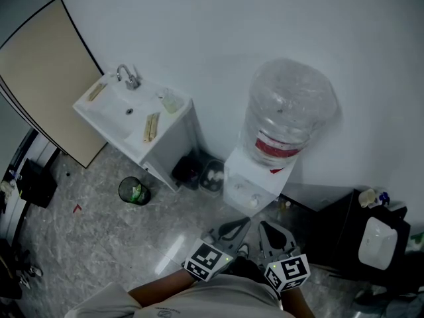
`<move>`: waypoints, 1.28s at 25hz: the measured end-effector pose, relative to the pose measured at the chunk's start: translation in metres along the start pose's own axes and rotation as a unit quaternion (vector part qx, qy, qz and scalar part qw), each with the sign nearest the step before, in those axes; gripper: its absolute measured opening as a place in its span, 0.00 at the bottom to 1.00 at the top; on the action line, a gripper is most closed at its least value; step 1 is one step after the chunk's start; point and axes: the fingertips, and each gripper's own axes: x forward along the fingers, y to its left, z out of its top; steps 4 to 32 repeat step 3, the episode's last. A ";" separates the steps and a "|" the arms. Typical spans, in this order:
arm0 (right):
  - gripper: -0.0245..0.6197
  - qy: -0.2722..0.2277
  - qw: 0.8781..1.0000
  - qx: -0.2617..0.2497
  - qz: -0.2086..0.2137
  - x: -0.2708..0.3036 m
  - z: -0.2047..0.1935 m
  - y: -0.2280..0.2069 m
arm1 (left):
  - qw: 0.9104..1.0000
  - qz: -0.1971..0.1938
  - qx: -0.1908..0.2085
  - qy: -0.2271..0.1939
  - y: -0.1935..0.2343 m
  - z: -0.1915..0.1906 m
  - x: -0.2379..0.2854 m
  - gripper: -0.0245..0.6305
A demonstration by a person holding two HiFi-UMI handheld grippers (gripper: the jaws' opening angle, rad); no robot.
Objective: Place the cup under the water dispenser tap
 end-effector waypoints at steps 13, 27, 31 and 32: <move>0.06 0.000 1.000 0.001 -0.001 0.001 0.003 0.002 | 1.000 0.002 -0.001 0.000 0.003 0.002 -0.003 0.04; 0.06 0.000 1.000 0.001 -0.001 0.001 0.003 0.002 | 1.000 0.002 -0.001 0.000 0.003 0.002 -0.003 0.04; 0.06 0.000 1.000 0.001 -0.001 0.001 0.003 0.002 | 1.000 0.002 -0.001 0.000 0.003 0.002 -0.003 0.04; 0.06 0.000 1.000 0.001 -0.001 0.001 0.003 0.002 | 1.000 0.002 -0.001 0.000 0.003 0.002 -0.003 0.04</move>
